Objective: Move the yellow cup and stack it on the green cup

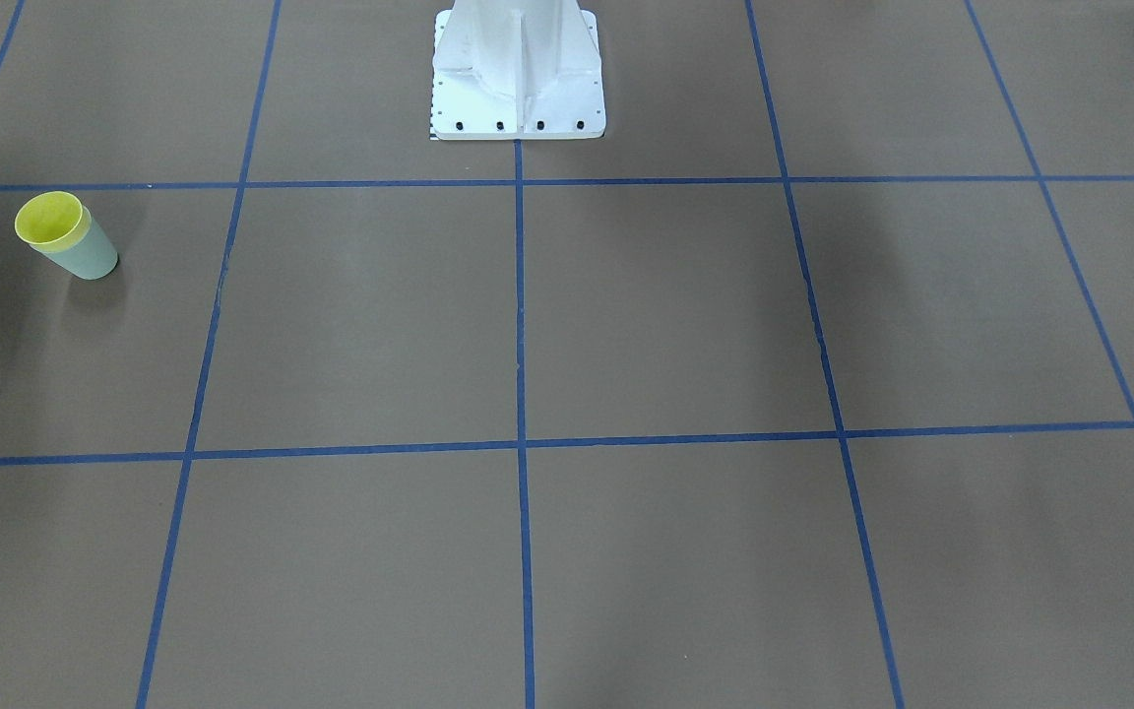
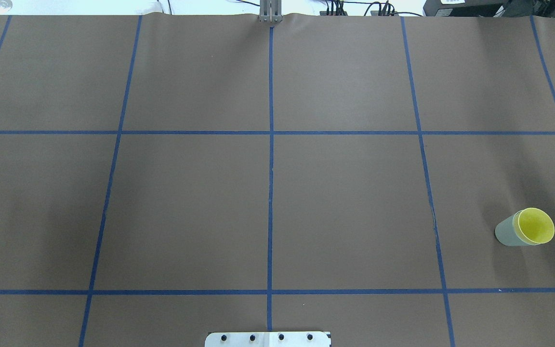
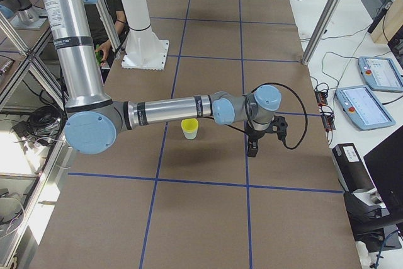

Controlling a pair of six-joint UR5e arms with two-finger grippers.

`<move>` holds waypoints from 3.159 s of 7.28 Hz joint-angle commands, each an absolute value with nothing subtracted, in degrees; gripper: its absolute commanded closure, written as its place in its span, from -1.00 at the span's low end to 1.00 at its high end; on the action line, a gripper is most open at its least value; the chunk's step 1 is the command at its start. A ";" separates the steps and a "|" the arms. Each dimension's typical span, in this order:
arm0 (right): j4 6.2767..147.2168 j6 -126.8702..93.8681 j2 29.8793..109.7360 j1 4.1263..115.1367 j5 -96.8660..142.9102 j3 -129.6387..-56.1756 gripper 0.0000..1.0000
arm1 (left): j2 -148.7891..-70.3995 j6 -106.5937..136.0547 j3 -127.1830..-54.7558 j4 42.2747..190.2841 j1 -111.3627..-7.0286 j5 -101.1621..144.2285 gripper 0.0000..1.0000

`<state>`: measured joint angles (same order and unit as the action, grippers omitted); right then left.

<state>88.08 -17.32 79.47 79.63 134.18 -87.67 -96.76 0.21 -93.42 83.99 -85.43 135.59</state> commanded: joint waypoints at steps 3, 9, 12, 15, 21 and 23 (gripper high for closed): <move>87.98 -17.14 79.11 79.63 134.47 -88.15 -0.99 | -97.03 0.26 -95.10 83.94 -85.52 135.61 -1.00; 87.98 -17.23 78.75 79.63 134.38 -88.07 -0.99 | -96.59 0.26 -95.71 83.94 -85.52 135.62 -1.00; 87.98 -17.31 78.75 79.63 134.21 -87.45 -0.99 | -96.42 0.26 -96.67 83.85 -85.61 135.62 -1.00; 87.98 -17.40 78.75 79.63 134.21 -87.36 -0.99 | -96.42 0.35 -99.31 83.76 -85.52 135.70 -1.00; 88.07 -17.40 79.01 79.63 134.91 -89.21 -0.99 | -95.89 0.35 -100.20 83.32 -85.52 135.79 -1.00; 87.98 -17.40 78.75 79.54 134.83 -89.21 -0.99 | -95.89 0.35 -100.20 83.32 -85.52 135.79 -1.00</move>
<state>88.04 -17.40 78.89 79.61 134.88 -89.19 -95.89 0.35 -100.24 83.34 -85.52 135.78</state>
